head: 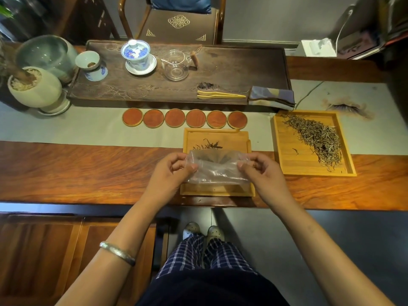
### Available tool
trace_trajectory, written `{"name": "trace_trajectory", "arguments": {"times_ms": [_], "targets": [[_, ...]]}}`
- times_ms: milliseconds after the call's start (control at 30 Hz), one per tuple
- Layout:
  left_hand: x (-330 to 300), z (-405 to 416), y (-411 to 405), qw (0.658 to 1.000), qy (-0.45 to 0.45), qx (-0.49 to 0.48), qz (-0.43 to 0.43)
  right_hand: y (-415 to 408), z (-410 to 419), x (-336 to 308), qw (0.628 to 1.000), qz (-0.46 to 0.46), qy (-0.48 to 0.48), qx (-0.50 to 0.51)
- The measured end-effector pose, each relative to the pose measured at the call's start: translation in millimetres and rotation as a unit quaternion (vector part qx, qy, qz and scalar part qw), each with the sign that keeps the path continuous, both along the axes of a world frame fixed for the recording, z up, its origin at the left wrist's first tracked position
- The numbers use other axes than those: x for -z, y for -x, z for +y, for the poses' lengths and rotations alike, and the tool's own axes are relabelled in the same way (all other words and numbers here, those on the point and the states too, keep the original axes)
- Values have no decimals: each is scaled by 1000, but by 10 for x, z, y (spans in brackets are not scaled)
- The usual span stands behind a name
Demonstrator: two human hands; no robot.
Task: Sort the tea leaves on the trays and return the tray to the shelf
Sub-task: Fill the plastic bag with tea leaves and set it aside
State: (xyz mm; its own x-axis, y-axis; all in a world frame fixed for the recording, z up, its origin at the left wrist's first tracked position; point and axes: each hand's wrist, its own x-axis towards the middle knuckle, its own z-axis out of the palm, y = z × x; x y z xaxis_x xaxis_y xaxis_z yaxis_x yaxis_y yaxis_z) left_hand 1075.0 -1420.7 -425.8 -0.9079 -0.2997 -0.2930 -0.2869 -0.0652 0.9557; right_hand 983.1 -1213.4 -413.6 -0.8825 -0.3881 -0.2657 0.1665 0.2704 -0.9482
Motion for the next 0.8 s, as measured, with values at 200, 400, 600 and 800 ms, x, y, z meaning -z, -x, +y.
{"name": "trace_trajectory", "arguments": {"times_ms": [200,400,600,800], "targets": [[-159,13,52,1000,12,-6,23,43,18,-93,1000,21,19,6],[-337,15,121,999,17,-1,38,90,9,-206,999,47,18,7],[-437,-5,146,999,21,6,47,121,2,-313,998,58,15,11],[-491,-13,175,999,19,-6,48,162,-13,-443,997,77,26,17]]}}
